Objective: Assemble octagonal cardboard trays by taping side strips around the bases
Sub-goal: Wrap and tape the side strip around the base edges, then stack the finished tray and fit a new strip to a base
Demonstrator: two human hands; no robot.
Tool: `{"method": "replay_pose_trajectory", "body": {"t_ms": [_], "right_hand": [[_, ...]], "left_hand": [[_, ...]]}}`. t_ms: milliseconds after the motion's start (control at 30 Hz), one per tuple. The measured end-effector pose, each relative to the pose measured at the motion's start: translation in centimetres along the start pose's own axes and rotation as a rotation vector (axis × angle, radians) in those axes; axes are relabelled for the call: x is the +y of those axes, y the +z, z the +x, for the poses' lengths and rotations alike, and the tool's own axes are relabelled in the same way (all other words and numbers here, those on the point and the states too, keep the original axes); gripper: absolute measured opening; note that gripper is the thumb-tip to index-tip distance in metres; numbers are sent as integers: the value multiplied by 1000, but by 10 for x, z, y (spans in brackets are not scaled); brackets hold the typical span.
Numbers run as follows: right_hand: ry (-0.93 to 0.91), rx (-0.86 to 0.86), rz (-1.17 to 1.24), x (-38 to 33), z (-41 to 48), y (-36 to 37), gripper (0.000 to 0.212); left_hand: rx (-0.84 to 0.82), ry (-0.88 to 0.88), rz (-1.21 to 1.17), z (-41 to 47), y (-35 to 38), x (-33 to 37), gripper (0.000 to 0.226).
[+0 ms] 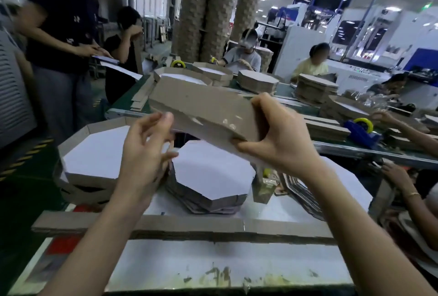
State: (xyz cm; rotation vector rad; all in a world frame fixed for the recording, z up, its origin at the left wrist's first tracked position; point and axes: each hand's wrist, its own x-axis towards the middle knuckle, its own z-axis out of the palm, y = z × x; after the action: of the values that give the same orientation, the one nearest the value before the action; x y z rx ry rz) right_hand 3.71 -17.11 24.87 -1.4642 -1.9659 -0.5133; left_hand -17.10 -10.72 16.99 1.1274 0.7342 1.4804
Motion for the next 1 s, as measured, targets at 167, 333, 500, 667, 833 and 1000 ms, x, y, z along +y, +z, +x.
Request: {"method": "replay_pose_trajectory", "body": {"t_ms": [167, 333, 500, 667, 833, 1000], "right_hand": [[-401, 32, -241, -11, -13, 39, 53], [-114, -238, 211, -1, -15, 68, 48], [757, -79, 389, 50, 11, 114, 35], [1356, -312, 1056, 78, 46, 173, 41], [1247, -185, 1091, 78, 87, 231, 19], [1145, -286, 955, 87, 128, 295, 18]], "left_hand": [[-66, -501, -567, 17, -14, 0, 74], [213, -488, -499, 17, -21, -9, 26], [360, -370, -444, 12, -41, -25, 19], [369, -327, -411, 38, -63, -32, 20], [644, -187, -244, 86, -90, -53, 47], [740, -248, 75, 132, -109, -83, 98]]}}
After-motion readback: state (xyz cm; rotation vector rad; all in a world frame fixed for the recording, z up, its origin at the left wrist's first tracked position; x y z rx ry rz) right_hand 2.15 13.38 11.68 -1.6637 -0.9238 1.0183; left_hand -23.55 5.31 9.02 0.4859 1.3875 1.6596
